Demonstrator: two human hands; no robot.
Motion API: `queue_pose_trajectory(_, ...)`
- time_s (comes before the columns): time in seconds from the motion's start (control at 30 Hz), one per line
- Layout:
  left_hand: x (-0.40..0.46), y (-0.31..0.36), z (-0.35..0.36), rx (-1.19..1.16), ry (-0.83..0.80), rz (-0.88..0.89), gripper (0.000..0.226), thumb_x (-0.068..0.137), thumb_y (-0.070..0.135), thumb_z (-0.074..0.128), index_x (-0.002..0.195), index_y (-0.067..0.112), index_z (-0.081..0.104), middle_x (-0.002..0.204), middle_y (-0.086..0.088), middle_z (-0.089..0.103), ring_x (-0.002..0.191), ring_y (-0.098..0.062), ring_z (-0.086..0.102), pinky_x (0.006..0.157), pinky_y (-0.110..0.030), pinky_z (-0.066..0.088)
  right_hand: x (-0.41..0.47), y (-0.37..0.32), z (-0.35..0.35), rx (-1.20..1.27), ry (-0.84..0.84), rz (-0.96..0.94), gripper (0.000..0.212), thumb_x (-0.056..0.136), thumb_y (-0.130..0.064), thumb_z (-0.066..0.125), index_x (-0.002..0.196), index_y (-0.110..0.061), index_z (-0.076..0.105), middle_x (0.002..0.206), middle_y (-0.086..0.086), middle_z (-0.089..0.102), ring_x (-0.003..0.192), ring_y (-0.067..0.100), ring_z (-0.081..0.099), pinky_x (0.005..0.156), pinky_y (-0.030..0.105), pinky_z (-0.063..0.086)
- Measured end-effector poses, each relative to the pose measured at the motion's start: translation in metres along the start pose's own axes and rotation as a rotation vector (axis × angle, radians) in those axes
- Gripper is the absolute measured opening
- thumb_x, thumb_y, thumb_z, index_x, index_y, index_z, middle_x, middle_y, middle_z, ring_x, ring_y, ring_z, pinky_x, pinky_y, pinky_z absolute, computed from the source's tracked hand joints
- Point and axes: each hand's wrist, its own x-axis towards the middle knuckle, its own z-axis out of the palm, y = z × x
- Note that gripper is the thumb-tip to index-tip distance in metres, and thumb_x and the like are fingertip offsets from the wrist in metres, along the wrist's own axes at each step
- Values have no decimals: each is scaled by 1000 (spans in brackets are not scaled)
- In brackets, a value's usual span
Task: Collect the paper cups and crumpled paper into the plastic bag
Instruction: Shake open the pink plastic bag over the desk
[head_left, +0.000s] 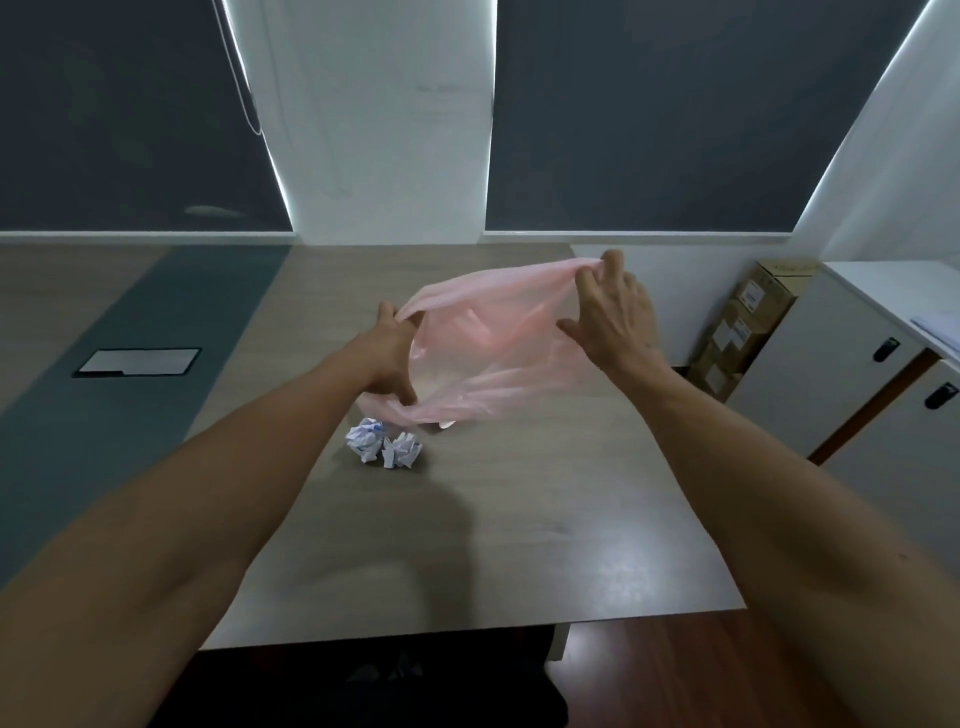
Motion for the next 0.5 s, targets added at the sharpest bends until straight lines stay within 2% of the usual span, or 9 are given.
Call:
queue_pose_trajectory(0.07,-1,-1,0,35,-29,-52,139,44,31,99,148,37,8,139,-9,18,105,-43,60,93,-51,56,-5,-3,11,-103,-61,17,84,68,-24,92,134,-16,39,139,20,33,89,35,53,84,43,52)
queue_pose_trajectory(0.13,-3,-4,1,65,-61,-140,142,47,37,98,150,37,1,144,-11,13,110,-44,58,95,-52,54,-10,-4,15,-160,-151,65,92,70,-15,88,142,-25,31,141,19,27,97,38,52,91,45,48)
queue_pose_trajectory(0.2,-4,-12,2,102,-93,-218,140,49,44,97,153,35,4,151,-14,11,116,-46,57,99,-53,52,-10,1,31,-138,-338,76,89,79,-10,80,150,-27,28,141,18,29,105,40,55,95,47,46)
queue_pose_trajectory(0.27,-8,-19,5,52,-107,-246,132,56,60,90,155,30,8,155,-18,16,125,-45,52,104,-52,47,-12,4,38,-24,-574,-10,96,80,-18,79,155,-34,22,146,16,34,114,42,56,97,51,51)
queue_pose_trajectory(0.33,-10,-23,11,-42,-87,-245,121,67,72,76,158,27,10,153,-18,34,131,-41,48,106,-51,44,-9,3,38,111,-779,-96,105,77,-31,81,158,-41,14,138,5,46,107,35,61,84,46,58)
queue_pose_trajectory(0.37,-12,-22,12,-56,-69,-248,115,72,68,75,157,25,11,148,-17,43,128,-39,51,104,-51,46,-7,2,38,146,-870,-104,107,78,-32,80,159,-42,11,129,0,46,99,31,62,74,42,60)
queue_pose_trajectory(0.4,-13,-19,11,-35,-44,-255,108,75,57,77,156,22,13,141,-17,50,122,-39,55,101,-51,49,-4,0,36,187,-901,-103,108,78,-30,80,160,-41,10,129,-2,45,97,30,64,72,41,61)
queue_pose_trajectory(0.43,-14,-16,9,4,8,-257,99,78,43,78,152,19,18,136,-18,52,116,-40,58,97,-52,51,-1,-5,32,235,-860,-110,110,76,-29,82,160,-38,12,134,0,48,102,32,64,78,44,61)
queue_pose_trajectory(0.5,-12,-11,1,64,219,-251,77,84,22,72,145,14,27,133,-19,44,105,-44,61,88,-54,53,10,-13,26,374,-528,-70,102,76,-22,83,157,-28,23,139,11,50,112,35,59,90,47,55)
